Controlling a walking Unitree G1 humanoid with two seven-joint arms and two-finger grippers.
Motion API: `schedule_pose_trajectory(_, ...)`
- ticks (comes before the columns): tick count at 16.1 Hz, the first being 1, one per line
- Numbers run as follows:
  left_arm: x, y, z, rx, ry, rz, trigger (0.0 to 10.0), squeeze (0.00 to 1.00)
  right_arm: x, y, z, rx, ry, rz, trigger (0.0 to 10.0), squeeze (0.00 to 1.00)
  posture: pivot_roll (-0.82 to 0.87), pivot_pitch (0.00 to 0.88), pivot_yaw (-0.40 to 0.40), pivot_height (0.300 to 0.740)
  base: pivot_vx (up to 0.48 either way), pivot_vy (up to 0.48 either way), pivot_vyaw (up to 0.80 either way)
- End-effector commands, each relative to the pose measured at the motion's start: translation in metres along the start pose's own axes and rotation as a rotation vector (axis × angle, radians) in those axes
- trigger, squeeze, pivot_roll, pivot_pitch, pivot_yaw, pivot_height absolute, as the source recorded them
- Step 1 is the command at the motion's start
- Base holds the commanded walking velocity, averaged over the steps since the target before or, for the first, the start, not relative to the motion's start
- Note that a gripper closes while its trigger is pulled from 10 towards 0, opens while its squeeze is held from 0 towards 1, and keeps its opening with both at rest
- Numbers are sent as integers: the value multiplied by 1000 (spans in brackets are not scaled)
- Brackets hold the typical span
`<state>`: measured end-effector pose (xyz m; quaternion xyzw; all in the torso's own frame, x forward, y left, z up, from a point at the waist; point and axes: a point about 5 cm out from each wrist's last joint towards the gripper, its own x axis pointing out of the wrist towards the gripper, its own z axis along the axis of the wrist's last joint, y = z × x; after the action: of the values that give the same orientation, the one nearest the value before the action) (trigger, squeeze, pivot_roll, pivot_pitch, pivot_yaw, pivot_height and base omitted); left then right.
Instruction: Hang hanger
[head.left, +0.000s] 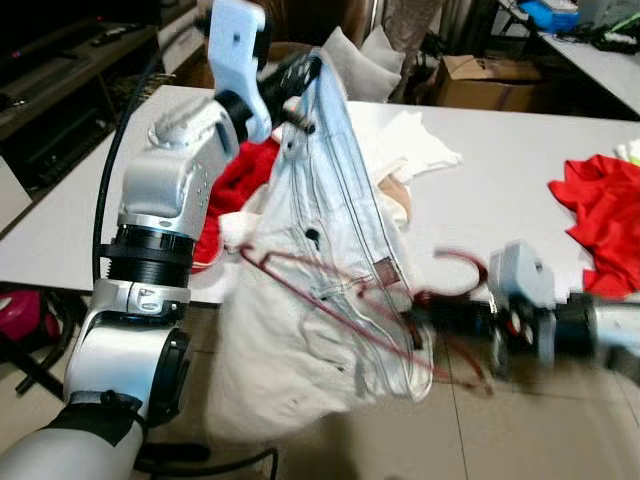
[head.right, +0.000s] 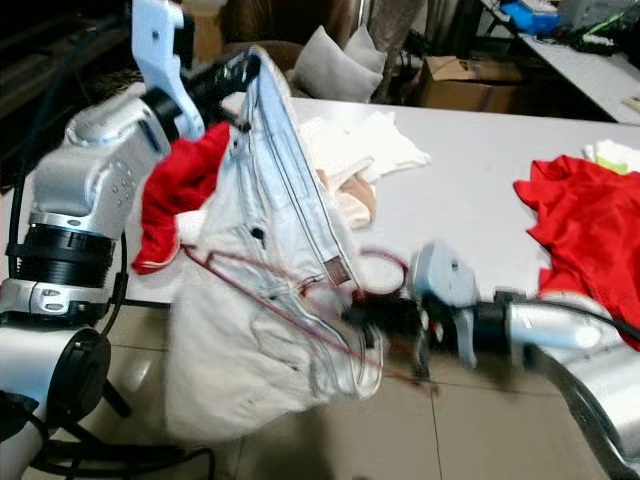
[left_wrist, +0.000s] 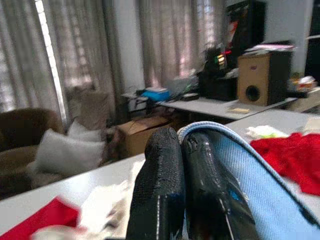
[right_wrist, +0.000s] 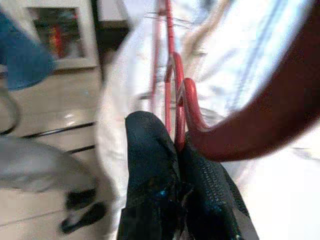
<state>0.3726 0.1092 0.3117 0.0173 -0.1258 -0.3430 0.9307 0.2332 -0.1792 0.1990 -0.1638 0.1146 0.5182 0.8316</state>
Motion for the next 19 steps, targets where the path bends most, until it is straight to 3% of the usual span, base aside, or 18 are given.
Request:
schedule_pose_trajectory(1,7,-17,32,27,-105,-83,10000,0,3,-15,5,-32,-3,-78,10000,0,-148,0,-9,719,337,0,0)
schedule_pose_trajectory(2,7,-17,34,24,-110,-87,10000,0,5,-18,6,-29,-4,-90,10000,0,-147,0,-11,719,337,0,0)
schedule_pose_trajectory(3,7,-22,47,15,-131,-110,10000,0,9,-38,14,-72,-11,-176,10000,0,-144,0,-13,719,281,0,0)
schedule_pose_trajectory(5,5,-26,61,-3,-180,-137,10000,0,10,-55,21,-112,-9,-241,10000,0,-141,0,-14,719,141,0,0)
schedule_pose_trajectory(7,2,-31,88,-11,-263,-172,10000,0,6,-95,41,-189,-5,-390,10000,0,-140,0,-13,719,0,0,0)
schedule_pose_trajectory(8,0,-32,103,-9,-333,-169,10000,0,0,-116,54,-274,2,-481,10000,0,-141,0,-9,719,0,0,0)
schedule_pose_trajectory(9,-3,-31,121,-14,-427,-166,10000,0,-12,-143,84,-363,-78,-681,10000,0,-136,0,-11,719,0,0,0)
schedule_pose_trajectory(10,-7,-29,138,-29,-525,-147,10000,0,-36,-166,126,-379,-289,-926,10000,0,-131,0,-15,719,0,0,0)
schedule_pose_trajectory(11,-11,-27,148,-36,-588,-123,10000,0,-53,-174,148,-380,-428,-1034,10000,0,-125,0,-19,719,0,0,0)
schedule_pose_trajectory(13,-17,-22,157,-37,-671,-67,10000,0,-63,-174,161,-439,-518,-1073,10000,0,-124,0,-23,719,0,0,0)
schedule_pose_trajectory(15,-17,-18,154,-19,-695,-15,10000,0,-48,-176,143,-429,-489,-1024,10000,0,-128,0,-22,719,0,0,0)
schedule_pose_trajectory(17,-6,-14,125,-16,-572,21,10000,0,-25,-173,111,-371,-452,-929,10000,0,-133,0,-20,719,0,0,0)
schedule_pose_trajectory(19,8,-13,79,44,-351,60,10000,0,-9,-161,86,-344,-422,-791,10000,0,-131,0,-19,719,0,0,0)
